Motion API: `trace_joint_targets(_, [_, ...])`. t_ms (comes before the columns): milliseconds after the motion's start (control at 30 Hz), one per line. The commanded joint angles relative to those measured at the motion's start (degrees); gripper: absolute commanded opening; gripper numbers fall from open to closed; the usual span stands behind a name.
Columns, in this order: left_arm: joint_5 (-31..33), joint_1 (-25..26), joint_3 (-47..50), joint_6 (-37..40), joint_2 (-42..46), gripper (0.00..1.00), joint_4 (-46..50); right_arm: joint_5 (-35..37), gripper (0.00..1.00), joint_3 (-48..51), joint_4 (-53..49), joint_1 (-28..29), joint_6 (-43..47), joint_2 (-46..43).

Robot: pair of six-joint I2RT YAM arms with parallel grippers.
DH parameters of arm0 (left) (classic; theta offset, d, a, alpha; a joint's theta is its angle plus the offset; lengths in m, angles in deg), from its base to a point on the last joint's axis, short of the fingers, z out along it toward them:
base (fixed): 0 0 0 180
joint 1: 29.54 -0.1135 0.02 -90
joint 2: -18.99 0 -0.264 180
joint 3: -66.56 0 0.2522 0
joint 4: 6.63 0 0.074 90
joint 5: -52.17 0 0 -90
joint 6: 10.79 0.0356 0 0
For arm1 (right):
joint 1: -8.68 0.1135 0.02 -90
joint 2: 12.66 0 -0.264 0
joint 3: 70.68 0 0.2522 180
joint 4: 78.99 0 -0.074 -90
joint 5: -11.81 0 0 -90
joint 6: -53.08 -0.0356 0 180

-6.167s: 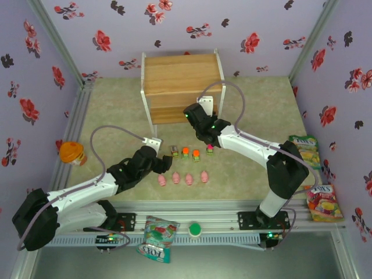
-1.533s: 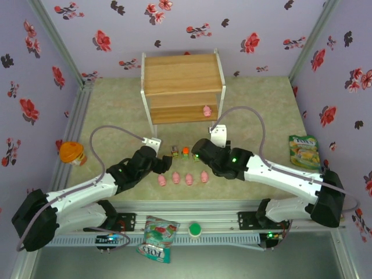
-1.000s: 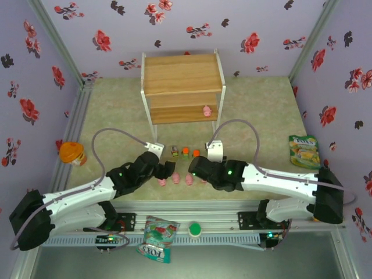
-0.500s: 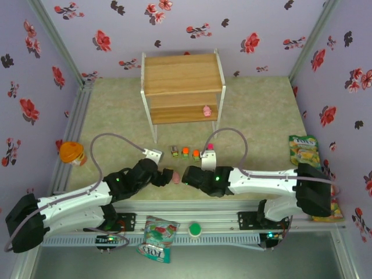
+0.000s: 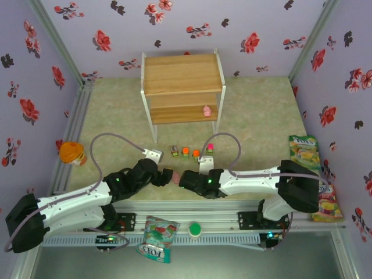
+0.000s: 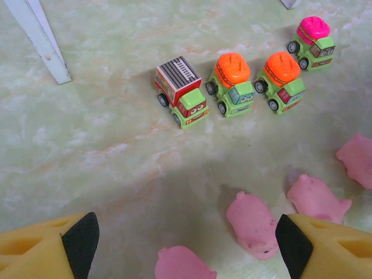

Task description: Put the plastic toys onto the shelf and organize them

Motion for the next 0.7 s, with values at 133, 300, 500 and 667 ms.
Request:
trace_joint_targets(133, [1.8, 0.4, -0.2, 0.0, -1.0, 0.84, 0.2, 2.6, 0.53, 1.4, -0.1, 1.2, -4.1, 1.7])
trace_joint_targets(300, [1.8, 0.4, -0.2, 0.0, -1.0, 0.84, 0.2, 2.8, 0.53, 2.3, 1.3, 1.4, -4.8, 2.3])
trace_joint_targets(500, [1.7, 0.4, -0.2, 0.1, -1.1, 0.84, 0.1, 2.9, 0.53, 2.7, 2.2, 1.3, -4.7, 2.8])
trace_joint_targets(667, [1.8, 0.5, -0.2, 0.0, -1.4, 0.84, -0.2, 3.5, 0.52, 2.6, 2.1, 1.1, -3.8, 3.1])
